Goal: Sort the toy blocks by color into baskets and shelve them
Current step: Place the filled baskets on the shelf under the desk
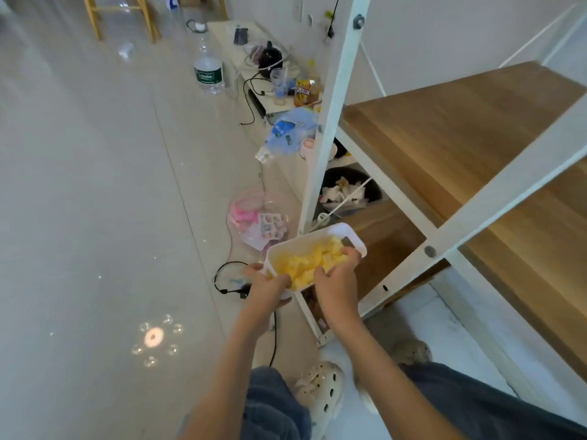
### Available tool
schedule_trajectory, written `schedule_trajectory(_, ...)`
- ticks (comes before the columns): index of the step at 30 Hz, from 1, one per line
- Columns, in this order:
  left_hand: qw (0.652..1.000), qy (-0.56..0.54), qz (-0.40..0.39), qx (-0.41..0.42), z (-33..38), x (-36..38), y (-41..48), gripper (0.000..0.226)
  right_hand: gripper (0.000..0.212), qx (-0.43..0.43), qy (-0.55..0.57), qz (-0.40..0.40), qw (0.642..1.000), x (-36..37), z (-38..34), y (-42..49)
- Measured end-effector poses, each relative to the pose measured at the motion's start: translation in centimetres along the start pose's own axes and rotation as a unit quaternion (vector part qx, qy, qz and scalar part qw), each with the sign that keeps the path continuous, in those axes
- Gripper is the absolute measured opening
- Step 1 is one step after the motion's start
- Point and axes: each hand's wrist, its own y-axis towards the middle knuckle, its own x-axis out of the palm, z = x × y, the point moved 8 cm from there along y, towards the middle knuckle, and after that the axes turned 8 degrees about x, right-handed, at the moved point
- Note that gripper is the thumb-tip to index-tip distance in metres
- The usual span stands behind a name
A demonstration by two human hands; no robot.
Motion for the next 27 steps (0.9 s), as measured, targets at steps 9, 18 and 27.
schedule_trajectory(9, 1.0, -0.021, -0.02, -0.009, -2.0, 5.3, 5.5, 0.056, 0.056, -0.043, -0.02, 0.016, 0.999, 2.0, 0.6, 2.2)
schedule_trajectory(18, 0.998, 0.064, -0.022, 0.006, -2.0, 7.7, 7.1, 0.047, 0.022, -0.047, -0.142, 0.034, 0.988, 2.4, 2.3, 5.2)
schedule_trajectory(27, 0.943, 0.297, -0.04, 0.145, 1.2, 8.0, 6.9, 0.027, 0.036, -0.077, -0.307, 0.091, 0.944, 2.5, 2.3, 4.9)
